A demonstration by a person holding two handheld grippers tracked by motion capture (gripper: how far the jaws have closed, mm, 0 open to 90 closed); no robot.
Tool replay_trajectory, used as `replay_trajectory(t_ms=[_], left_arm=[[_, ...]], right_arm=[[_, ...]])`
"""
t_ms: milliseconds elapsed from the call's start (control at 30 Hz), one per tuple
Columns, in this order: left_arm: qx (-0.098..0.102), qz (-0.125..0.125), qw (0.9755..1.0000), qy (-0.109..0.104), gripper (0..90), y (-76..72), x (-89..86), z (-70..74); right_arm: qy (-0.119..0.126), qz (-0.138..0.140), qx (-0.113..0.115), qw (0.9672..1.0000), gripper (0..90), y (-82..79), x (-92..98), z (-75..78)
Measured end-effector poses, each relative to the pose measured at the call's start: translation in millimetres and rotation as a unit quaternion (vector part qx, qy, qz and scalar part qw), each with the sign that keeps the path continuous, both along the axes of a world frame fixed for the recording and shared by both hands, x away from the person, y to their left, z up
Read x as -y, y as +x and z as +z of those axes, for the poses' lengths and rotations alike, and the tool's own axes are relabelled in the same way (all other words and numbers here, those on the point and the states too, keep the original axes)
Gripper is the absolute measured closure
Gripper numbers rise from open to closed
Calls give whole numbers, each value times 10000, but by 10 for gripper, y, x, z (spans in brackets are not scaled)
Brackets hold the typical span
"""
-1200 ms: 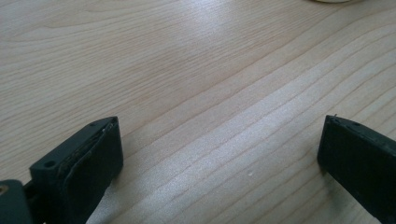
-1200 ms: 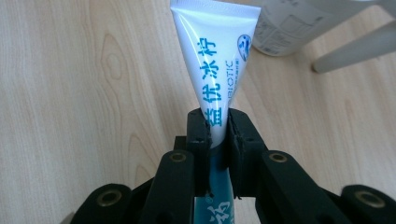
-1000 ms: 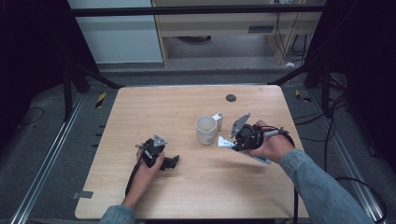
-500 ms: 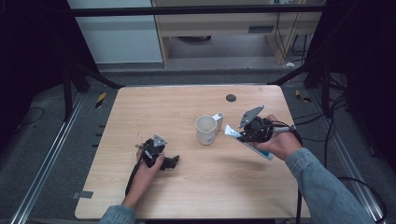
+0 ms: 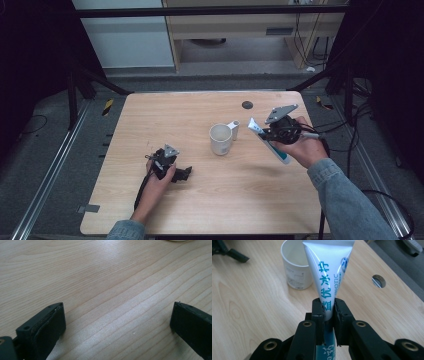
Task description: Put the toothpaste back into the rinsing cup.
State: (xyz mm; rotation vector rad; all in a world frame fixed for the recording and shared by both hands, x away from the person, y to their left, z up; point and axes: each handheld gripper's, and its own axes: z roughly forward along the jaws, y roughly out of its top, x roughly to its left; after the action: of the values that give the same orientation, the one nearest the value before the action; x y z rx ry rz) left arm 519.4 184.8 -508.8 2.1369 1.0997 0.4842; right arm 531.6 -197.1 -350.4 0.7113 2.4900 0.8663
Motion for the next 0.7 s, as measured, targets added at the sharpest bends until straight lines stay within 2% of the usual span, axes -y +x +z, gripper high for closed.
replay_trajectory(t_ms=[167, 700], left_arm=[[0, 0, 10000, 0, 0, 0, 0, 0], [1, -2, 10000, 2, 0, 0, 0, 0]], right_arm=[[129, -187, 110, 9997, 801, 7, 52, 39], [419, -495, 302, 9974, 803, 34, 82, 99]])
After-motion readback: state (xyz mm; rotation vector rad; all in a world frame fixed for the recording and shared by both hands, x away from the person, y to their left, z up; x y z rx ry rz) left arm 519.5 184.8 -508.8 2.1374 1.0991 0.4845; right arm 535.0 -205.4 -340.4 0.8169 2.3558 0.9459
